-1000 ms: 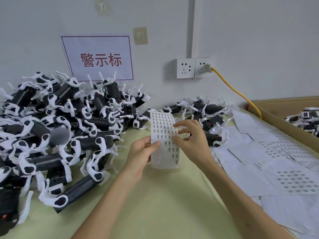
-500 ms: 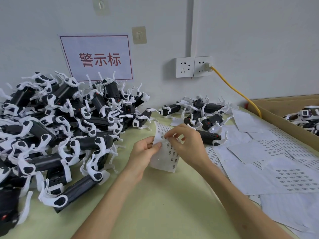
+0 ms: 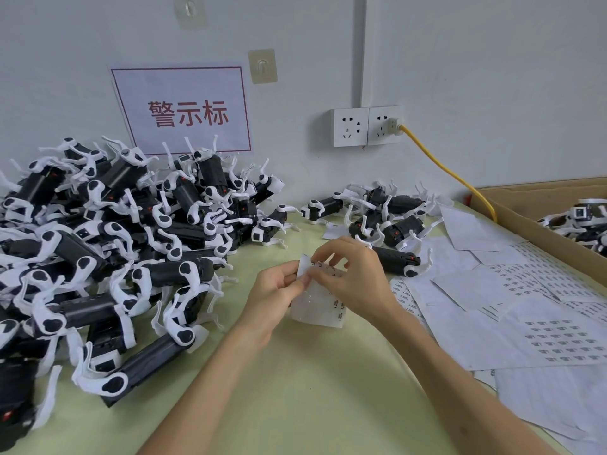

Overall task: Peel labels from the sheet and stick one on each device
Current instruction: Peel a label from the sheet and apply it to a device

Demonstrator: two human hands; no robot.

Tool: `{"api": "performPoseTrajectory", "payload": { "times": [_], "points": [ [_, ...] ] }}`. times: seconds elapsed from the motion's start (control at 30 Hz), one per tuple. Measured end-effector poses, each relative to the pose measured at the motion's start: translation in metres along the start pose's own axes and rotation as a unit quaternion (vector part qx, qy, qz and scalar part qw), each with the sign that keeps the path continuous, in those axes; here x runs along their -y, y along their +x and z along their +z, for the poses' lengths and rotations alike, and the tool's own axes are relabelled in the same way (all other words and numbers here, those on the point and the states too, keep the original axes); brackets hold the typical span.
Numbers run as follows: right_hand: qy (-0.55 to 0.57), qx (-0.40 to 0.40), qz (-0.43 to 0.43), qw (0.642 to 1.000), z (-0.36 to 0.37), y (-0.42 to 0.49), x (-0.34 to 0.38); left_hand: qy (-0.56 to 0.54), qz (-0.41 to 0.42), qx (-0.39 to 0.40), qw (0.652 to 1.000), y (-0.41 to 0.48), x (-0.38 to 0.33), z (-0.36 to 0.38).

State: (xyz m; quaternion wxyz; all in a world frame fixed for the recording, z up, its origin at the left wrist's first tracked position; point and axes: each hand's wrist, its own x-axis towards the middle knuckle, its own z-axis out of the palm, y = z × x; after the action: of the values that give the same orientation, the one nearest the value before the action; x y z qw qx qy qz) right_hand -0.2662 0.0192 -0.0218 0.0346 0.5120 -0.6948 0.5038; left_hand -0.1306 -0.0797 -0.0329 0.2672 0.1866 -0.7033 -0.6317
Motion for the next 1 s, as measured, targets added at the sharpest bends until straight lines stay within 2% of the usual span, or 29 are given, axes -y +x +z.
{"api": "performPoseTrajectory", "payload": {
  "times": [0.13, 0.57, 0.83, 0.93, 1.0],
  "points": [
    [-0.01, 0.015, 0.018, 1.0, -0.003, 0.001, -0.002, 0.045, 0.024, -0.001, 0.999, 0.001, 0.004, 0.001],
    [0.021, 0.034, 0.065, 0.997, -0.009, 0.002, 0.002, 0.091, 0.026, -0.015, 0.995, 0.004, 0.009, 0.001],
    [0.12, -0.033, 0.114, 0.986, -0.014, 0.005, 0.003, 0.08, 0.003, -0.007, 0.997, 0.005, 0.008, 0.0],
    [0.151, -0.021, 0.113, 0.982, -0.016, 0.005, 0.002, 0.099, -0.019, -0.053, 0.993, 0.008, 0.011, -0.001],
    [0.16, -0.015, 0.115, 0.98, -0.015, 0.004, 0.001, 0.174, -0.005, -0.095, 0.98, 0.009, 0.013, -0.002]
  ]
}}
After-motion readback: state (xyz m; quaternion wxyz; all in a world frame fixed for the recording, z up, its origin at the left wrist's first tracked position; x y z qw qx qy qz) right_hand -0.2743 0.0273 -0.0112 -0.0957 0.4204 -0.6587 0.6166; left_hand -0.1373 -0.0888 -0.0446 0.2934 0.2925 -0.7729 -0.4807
